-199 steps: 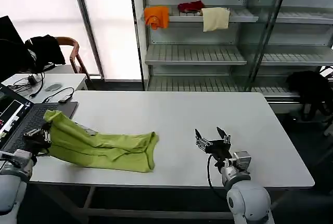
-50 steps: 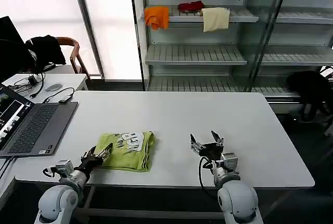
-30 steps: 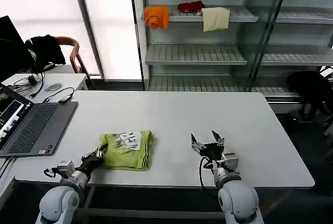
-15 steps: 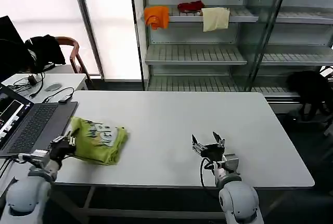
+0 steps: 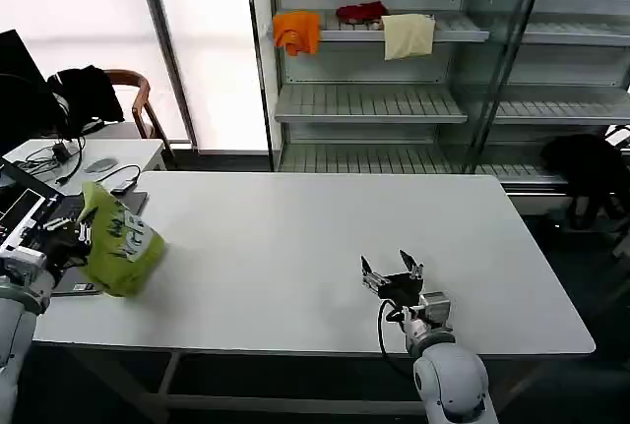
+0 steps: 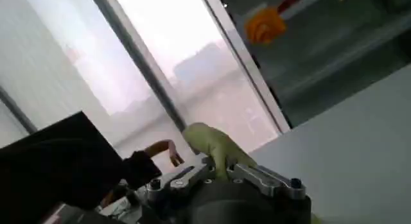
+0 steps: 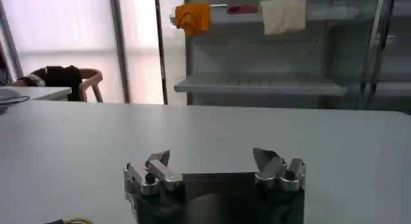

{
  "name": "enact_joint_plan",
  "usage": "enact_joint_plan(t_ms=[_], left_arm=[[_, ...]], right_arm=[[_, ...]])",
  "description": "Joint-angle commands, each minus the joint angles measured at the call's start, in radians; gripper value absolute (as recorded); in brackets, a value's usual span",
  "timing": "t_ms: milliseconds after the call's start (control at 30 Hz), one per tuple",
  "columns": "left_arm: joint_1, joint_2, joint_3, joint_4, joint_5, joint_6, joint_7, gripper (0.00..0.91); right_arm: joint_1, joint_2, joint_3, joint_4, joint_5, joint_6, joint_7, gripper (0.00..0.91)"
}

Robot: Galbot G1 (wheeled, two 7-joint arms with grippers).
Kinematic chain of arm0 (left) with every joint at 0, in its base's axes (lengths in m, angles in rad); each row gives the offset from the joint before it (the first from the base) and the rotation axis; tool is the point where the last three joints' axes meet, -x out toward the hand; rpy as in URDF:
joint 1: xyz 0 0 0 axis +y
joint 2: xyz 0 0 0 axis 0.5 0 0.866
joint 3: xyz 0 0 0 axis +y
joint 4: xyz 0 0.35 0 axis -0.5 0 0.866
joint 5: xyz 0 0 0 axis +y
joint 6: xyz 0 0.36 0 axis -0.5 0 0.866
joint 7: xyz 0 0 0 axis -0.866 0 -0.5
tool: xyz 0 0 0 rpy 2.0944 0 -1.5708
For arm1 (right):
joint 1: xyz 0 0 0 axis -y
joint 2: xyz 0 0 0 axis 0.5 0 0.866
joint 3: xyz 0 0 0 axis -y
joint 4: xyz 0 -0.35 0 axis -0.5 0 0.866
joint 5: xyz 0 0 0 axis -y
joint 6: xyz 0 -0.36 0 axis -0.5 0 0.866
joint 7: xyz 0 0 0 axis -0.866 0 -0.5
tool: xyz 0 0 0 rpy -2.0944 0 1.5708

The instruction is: Fold and organize the clothes.

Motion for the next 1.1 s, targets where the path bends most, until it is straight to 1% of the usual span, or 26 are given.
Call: enact_joint_plan(t_ms=[33, 133, 200, 233, 333, 400, 500, 600, 767, 800, 833, 900, 1067, 1100], left_arm=[[0.031, -0.011, 0.147, -0.121, 0.145, 0.049, 0.007, 0.071], [0.045, -0.090, 0.287, -0.110, 0.246, 0.027, -0.015, 0.081], [0.036, -0.175, 0.371, -0.086, 0.293, 0.025, -0.026, 0.081], [0.030, -0.213, 0.408, -0.075, 0.299, 0.027, -0.045, 0.081], [0.012, -0.293, 0.507, -0.057, 0.311, 0.031, -0.080, 0.081], [-0.003, -0.327, 0.547, -0.060, 0.283, 0.052, -0.098, 0.081], [-0.026, -0.348, 0.602, -0.073, 0.216, 0.109, -0.137, 0.081], [-0.025, -0.361, 0.645, -0.083, 0.170, 0.143, -0.169, 0.081], [-0.045, -0.411, 0.693, -0.065, 0.098, 0.147, -0.241, 0.091], [-0.056, -0.414, 0.704, -0.063, 0.078, 0.146, -0.250, 0.111], [-0.061, -0.417, 0.710, -0.063, 0.073, 0.143, -0.252, 0.111], [-0.083, -0.417, 0.727, -0.064, 0.060, 0.142, -0.258, 0.151], [-0.139, -0.416, 0.771, -0.049, 0.022, 0.149, -0.274, 0.181], [-0.150, -0.419, 0.782, -0.045, 0.017, 0.149, -0.280, 0.202]], right_arm=[[-0.019, -0.013, 0.015, -0.032, 0.003, 0.038, -0.004, 0.907], [-0.034, -0.023, 0.027, -0.027, 0.010, 0.045, -0.007, 0.907], [-0.041, -0.027, 0.034, -0.022, 0.014, 0.047, -0.007, 0.907], [-0.043, -0.028, 0.036, -0.019, 0.014, 0.047, -0.007, 0.907], [-0.051, -0.031, 0.045, -0.006, 0.015, 0.046, -0.007, 0.907], [-0.053, -0.030, 0.047, 0.000, 0.014, 0.043, -0.006, 0.907], [-0.051, -0.027, 0.045, 0.008, 0.012, 0.040, -0.004, 0.907], [-0.045, -0.019, 0.042, 0.019, 0.011, 0.030, -0.002, 0.907], [-0.031, -0.013, 0.031, 0.029, 0.007, 0.012, 0.001, 0.907], [-0.027, -0.011, 0.029, 0.033, 0.008, 0.006, 0.001, 0.907], [-0.026, -0.011, 0.028, 0.034, 0.008, 0.005, 0.001, 0.907], [-0.021, -0.008, 0.022, 0.047, 0.009, -0.008, -0.001, 0.907], [-0.016, -0.008, 0.012, 0.079, 0.013, -0.036, -0.004, 0.907], [-0.015, -0.008, 0.011, 0.083, 0.013, -0.040, -0.004, 0.907]])
